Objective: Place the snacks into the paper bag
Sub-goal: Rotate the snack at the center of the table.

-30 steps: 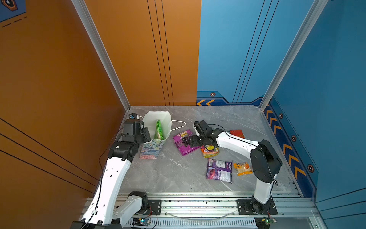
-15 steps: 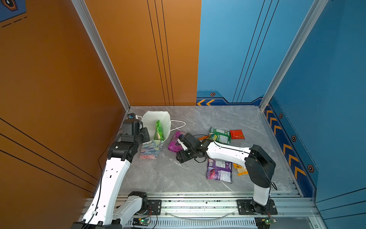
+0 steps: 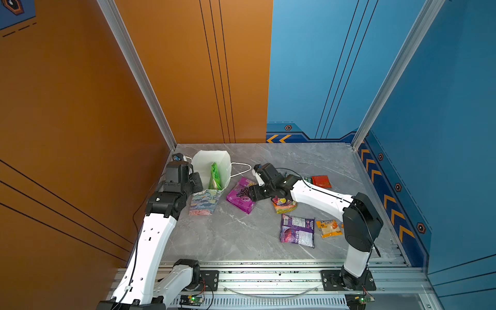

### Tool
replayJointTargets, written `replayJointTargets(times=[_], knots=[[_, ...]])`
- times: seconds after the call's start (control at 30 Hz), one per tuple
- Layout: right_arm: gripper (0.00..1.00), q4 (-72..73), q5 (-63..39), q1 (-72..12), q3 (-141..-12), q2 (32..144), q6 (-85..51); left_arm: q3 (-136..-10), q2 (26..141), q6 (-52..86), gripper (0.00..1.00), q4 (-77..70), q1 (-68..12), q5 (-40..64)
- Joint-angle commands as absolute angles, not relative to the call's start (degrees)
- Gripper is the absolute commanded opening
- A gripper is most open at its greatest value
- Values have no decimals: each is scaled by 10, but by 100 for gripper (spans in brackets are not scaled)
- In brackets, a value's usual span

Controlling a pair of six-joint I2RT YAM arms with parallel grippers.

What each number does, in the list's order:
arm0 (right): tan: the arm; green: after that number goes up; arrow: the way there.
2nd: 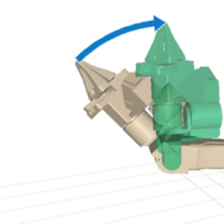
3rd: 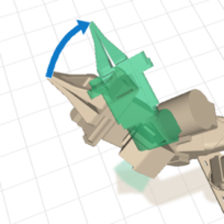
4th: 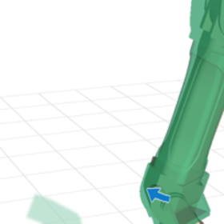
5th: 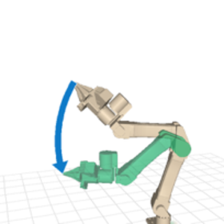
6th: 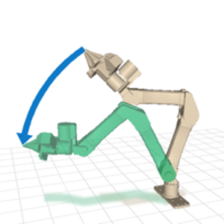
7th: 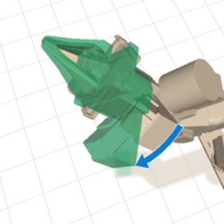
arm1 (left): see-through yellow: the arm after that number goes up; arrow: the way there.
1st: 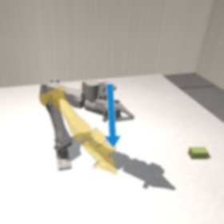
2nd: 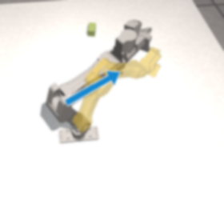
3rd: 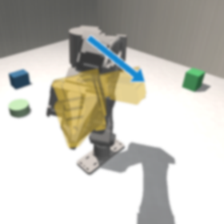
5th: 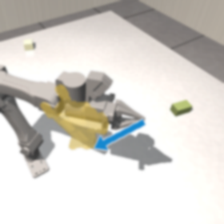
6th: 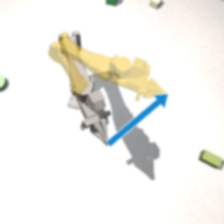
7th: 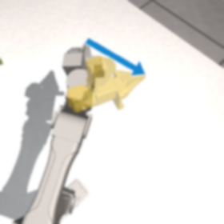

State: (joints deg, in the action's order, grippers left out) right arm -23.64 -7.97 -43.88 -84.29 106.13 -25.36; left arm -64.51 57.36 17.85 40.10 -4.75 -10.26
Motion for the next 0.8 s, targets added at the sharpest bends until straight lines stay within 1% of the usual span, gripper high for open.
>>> replayJointTargets(times=[0.0, 0.07, 0.13, 0.23, 0.27, 0.33, 0.37, 0.5, 0.6, 0.77], knots=[[72, -268, -112, -406, -904, 1113, -234, -638, 566, 176, 0, 395, -42, -99], [72, -321, -131, -405, -979, 1169, -206, -637, 567, 175, 0, 395, -41, -98], [73, -362, -128, -386, -1046, 1219, -177, -638, 568, 174, 0, 395, -41, -94], [76, -399, -119, -379, -1107, 1266, -159, -639, 572, 175, 0, 395, -41, -85], [78, -411, -112, -378, -1125, 1280, -155, -639, 572, 176, 0, 395, -42, -84], [85, -421, -115, -378, -1146, 1297, -150, -639, 573, 174, 0, 395, -42, -83], [86, -423, -120, -379, -1150, 1302, -152, -639, 574, 175, 0, 396, -42, -83], [88, -425, -134, -395, -1136, 1303, -155, -639, 573, 174, 0, 395, -42, -85], [85, -431, -135, -417, -1102, 1283, -155, -639, 573, 173, 0, 395, -42, -84], [80, -409, -106, -448, -971, 1193, -157, -639, 570, 175, 0, 395, -42, -85]])
